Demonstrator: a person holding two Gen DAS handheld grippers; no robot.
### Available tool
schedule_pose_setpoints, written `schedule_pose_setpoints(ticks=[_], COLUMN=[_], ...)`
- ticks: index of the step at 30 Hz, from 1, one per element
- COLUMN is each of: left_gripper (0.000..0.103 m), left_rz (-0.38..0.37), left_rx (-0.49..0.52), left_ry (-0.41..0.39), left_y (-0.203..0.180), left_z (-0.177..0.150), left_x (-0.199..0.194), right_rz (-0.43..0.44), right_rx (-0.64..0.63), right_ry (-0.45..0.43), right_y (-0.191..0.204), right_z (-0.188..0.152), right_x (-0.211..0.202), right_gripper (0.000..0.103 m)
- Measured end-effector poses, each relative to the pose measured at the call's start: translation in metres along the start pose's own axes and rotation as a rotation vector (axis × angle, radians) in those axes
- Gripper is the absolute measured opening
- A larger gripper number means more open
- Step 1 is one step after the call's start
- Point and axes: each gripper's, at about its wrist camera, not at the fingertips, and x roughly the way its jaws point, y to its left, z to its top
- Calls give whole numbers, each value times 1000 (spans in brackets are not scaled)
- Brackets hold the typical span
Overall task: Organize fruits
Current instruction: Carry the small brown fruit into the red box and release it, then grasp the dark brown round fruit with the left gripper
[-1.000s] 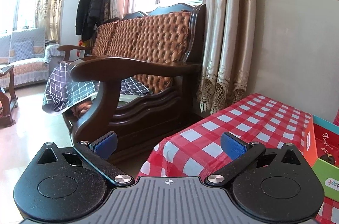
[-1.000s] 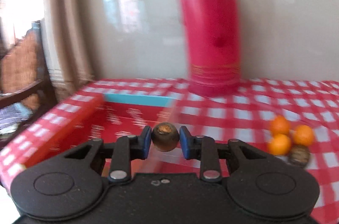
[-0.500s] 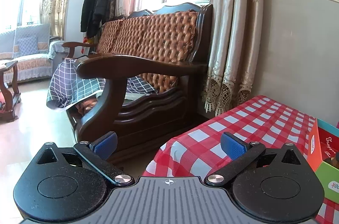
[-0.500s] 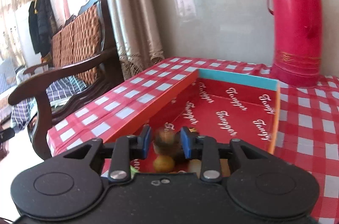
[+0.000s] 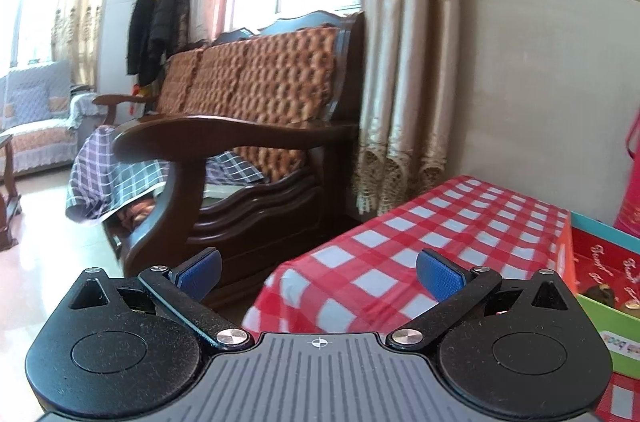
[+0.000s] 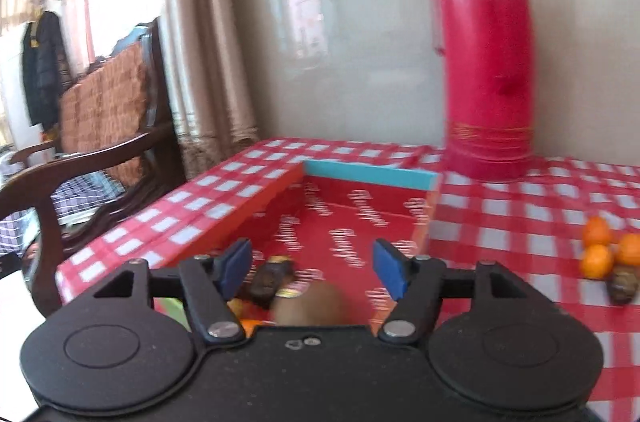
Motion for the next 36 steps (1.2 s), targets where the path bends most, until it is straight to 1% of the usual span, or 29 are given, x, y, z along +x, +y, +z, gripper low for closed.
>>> schedule_pose_setpoints(ticks=[5, 9, 11, 13, 16, 18, 21, 23, 25, 29, 31, 32, 33, 36], left_gripper=[103, 103, 103, 103, 103, 103, 103, 103, 102, 102, 97, 91, 88, 83], left_rz=[-74, -163, -221, -279, -375, -451, -560, -630, -689, -770, -807, -822, -841, -864], left_rx=[69, 136, 176, 206, 226, 245, 288, 320, 348, 389, 414, 426, 441, 472], left_ry=[-9, -30, -41, -40, -32, -32, -41, -37, -15, 24, 44, 53, 72, 105], left_y=[-37, -73, -96, -116, -150, -176, -215, -245, -274, -327, -354, -364, -377, -409], left_z=[-1, -4, -7, -9, -9, -7, -8, -10, -14, -25, -33, -38, -43, -58], left_x=[-7, -16, -22, -27, -37, -46, -60, -70, -76, -88, -95, -99, -102, -108], right_rz=[-131, -286, -360, -427, -530, -596, -682, -727, -760, -818, -856, -870, -877, -893], right_rx=[16, 51, 65, 82, 108, 138, 166, 193, 221, 247, 250, 254, 260, 277], right_ry=[-47, -103, -122, -131, -134, -138, -141, -144, -150, -164, -172, -179, -184, -195], right_y=[-31, -62, -75, -90, -114, -130, -151, -164, -178, -197, -203, -207, -211, -219], right_z=[-9, -24, -32, -40, -47, -50, -54, -57, -61, -69, -72, -74, -76, -79], right_x=[-18, -37, -46, -54, -66, -75, -88, -99, -109, -130, -140, -146, -150, -163], right_gripper=[71, 80, 84, 84, 88, 92, 96, 97, 97, 97, 97, 97, 97, 97])
